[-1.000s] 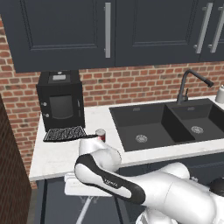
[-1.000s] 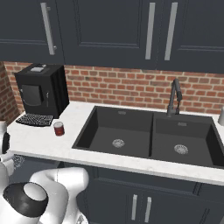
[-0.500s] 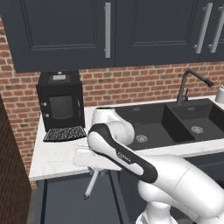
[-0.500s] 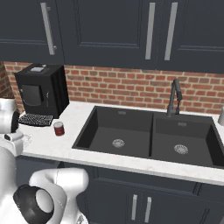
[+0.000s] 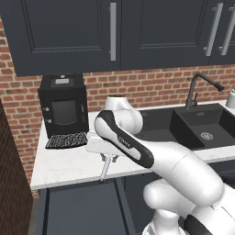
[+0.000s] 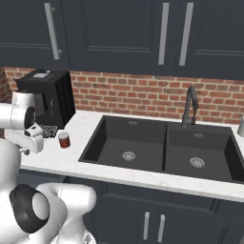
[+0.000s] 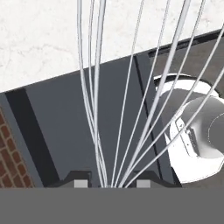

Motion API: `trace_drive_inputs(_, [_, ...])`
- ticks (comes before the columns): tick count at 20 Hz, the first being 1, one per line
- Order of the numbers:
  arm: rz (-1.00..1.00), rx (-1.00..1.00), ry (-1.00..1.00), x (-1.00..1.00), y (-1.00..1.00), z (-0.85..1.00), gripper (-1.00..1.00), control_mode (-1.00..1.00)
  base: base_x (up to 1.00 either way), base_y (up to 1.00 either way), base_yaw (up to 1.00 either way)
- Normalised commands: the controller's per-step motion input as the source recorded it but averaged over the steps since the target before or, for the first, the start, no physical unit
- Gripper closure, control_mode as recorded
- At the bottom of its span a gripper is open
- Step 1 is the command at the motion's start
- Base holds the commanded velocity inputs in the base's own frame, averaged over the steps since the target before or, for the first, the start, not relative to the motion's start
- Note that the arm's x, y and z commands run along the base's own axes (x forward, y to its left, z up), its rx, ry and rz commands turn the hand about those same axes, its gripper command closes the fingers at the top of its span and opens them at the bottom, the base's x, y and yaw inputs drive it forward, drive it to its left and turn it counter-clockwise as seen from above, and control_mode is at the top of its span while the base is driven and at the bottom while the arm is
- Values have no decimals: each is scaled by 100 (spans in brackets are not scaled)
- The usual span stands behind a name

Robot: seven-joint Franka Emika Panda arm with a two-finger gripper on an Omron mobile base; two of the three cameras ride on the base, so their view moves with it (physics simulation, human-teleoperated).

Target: Pick the whisk from the drawer and place it on the counter.

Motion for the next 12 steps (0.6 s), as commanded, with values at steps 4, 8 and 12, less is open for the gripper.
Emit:
trace_drive_inputs(4, [-1,-5,-2,73,1,0,100,-100,0,0,0])
trace_drive_inputs(8, [0,-7,0,46,21,-6,100,-100,0,0,0])
trace_drive_inputs(12, [0,-6,0,36,23,-23,100,-100,0,0,0])
